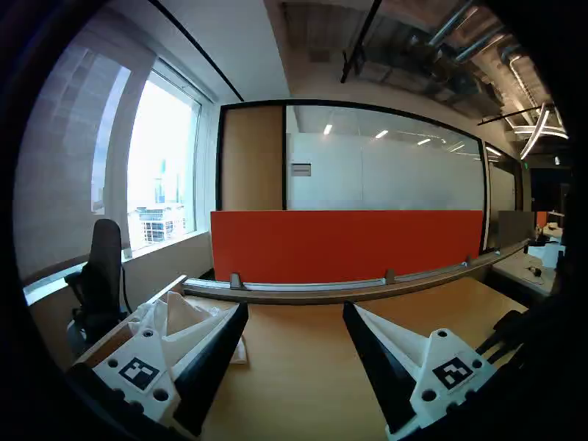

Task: Fold towel

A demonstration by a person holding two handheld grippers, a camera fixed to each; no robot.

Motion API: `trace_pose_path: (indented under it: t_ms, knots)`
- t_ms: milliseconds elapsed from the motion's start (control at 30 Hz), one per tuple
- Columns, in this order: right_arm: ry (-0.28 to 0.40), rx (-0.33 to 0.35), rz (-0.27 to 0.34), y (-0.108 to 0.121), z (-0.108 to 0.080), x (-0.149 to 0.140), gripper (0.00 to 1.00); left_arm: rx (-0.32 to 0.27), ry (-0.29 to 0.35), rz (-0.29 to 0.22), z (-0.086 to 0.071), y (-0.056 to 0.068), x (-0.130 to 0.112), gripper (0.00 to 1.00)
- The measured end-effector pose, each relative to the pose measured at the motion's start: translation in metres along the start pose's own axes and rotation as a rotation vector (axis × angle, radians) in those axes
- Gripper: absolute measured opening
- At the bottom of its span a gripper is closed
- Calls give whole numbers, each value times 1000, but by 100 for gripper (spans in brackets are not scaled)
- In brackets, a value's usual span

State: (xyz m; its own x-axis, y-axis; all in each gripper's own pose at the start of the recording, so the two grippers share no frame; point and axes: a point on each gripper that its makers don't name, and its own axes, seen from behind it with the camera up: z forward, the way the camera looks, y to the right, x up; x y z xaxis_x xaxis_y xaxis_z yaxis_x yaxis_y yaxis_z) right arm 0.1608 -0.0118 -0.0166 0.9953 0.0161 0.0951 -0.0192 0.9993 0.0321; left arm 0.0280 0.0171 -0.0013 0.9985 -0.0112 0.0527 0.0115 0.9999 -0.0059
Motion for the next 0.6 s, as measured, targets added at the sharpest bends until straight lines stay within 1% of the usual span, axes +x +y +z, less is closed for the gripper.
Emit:
trace_pose_path:
  t_ms: [267, 467, 600]
  knots:
    - [0, 11, -1, -8, 3, 9, 100, -2, 16, -10, 1, 3, -4, 96]
    - [1, 11, -20, -15, 3, 15, 100, -4, 25, -24, 3, 7, -8, 96]
    - [-2, 10, -28, -19, 2, 15, 100, -7, 22, -22, 4, 9, -12, 96]
